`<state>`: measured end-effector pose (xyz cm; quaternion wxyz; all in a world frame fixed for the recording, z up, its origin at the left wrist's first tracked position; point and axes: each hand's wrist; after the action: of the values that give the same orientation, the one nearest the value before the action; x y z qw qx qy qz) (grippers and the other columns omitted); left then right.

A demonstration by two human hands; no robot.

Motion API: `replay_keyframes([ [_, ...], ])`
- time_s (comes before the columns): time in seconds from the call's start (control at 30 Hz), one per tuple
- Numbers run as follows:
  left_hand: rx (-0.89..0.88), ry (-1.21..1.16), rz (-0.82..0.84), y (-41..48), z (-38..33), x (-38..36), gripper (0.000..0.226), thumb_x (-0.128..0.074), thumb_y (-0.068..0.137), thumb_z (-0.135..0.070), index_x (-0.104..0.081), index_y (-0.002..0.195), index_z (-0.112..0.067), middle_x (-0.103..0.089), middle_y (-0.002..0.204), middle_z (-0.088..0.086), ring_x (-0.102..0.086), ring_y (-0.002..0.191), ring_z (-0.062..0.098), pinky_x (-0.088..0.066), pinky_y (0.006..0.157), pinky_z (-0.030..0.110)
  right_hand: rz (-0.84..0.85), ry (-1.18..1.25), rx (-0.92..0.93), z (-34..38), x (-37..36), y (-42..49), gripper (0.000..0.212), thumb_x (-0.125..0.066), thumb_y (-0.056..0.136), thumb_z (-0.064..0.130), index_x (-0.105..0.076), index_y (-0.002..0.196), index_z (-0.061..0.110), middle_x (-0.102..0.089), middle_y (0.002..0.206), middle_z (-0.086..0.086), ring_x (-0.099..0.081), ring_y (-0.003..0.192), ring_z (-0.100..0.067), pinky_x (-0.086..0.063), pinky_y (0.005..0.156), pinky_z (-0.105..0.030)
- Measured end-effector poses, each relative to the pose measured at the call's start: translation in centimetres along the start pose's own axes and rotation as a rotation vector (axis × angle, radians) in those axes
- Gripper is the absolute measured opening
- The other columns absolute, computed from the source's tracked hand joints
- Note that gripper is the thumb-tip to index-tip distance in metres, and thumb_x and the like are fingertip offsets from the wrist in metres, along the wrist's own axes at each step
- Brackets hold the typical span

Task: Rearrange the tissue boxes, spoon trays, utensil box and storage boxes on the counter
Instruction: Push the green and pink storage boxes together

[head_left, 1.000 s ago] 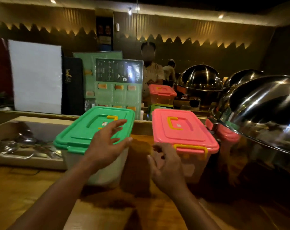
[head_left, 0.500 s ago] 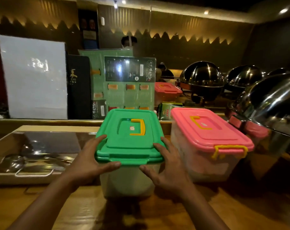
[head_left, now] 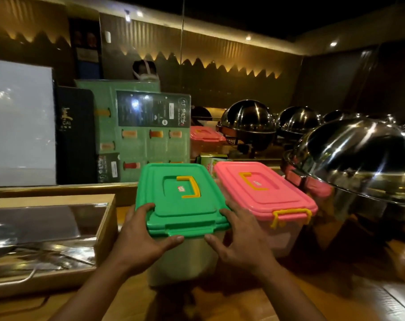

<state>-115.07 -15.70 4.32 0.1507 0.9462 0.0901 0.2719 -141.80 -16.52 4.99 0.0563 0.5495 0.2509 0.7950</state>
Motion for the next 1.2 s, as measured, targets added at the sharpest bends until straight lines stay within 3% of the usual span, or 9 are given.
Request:
replay_keyframes([
  [0.17, -0.001, 0.021, -0.012, 0.8, -0.9, -1.6, 0.117, -0.084, 0.044, -0.07, -0.039, 0.144, -0.028, -0.038, 0.143, -0.005, -0.048, 0.118, 0.013, -0.053, 0.098, 0.038, -0.017, -0.088, 0.004, -1.8, 0.1, 0.6, 0.088, -0.035, 0.08, 0.087, -0.045, 0.147, 0.03, -0.03, 0.162, 0.002, -0.013, 0.153, -0.02, -0.003, 0.125, -0.047],
  [0.33, -0.005, 0.02, -0.016, 1.3, -1.6, -2.7, 0.123, -0.075, 0.039, -0.08, -0.039, 0.144, -0.029, -0.038, 0.143, -0.006, -0.049, 0.122, 0.016, -0.053, 0.098, 0.04, -0.031, -0.101, -0.017, -2.9, 0.6, 0.9, 0.088, -0.031, 0.079, 0.089, -0.041, 0.148, 0.035, -0.024, 0.165, 0.008, 0.0, 0.154, -0.016, 0.008, 0.124, -0.045],
  [0.6, 0.004, 0.011, -0.016, 1.5, -1.6, -2.8, 0.119, -0.081, 0.042, -0.075, -0.04, 0.144, -0.029, -0.042, 0.136, -0.011, -0.049, 0.119, 0.011, -0.051, 0.097, 0.034, -0.088, -0.052, 0.014, -3.4, 0.1, 1.2, 0.092, -0.026, 0.074, 0.092, -0.052, 0.139, 0.032, -0.038, 0.159, 0.005, -0.015, 0.152, -0.017, -0.002, 0.124, -0.047],
  [0.8, 0.013, -0.009, 0.009, 1.4, -1.6, -2.4, 0.123, -0.078, 0.036, -0.081, -0.04, 0.143, -0.033, -0.04, 0.138, -0.015, -0.048, 0.12, 0.01, -0.051, 0.096, 0.032, -0.142, -0.012, 0.024, -3.8, -0.5, 1.3, 0.08, -0.04, 0.075, 0.089, -0.062, 0.125, 0.031, -0.052, 0.148, 0.001, -0.032, 0.146, -0.022, -0.014, 0.122, -0.051],
  [1.2, 0.013, -0.033, 0.03, 1.4, -1.4, -2.3, 0.112, -0.086, 0.045, -0.071, -0.041, 0.141, -0.035, -0.045, 0.137, -0.015, -0.053, 0.122, 0.01, -0.055, 0.096, 0.032, -0.167, 0.032, 0.035, -4.4, -1.0, 1.4, 0.072, -0.044, 0.075, 0.088, -0.064, 0.114, 0.03, -0.057, 0.14, -0.001, -0.04, 0.141, -0.026, -0.021, 0.119, -0.057],
])
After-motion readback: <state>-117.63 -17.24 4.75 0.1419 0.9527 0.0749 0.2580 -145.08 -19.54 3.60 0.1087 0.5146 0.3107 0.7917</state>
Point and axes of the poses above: each hand's wrist, its own y-axis towards the middle knuckle, its own x-axis out of the back of the hand, z = x × y
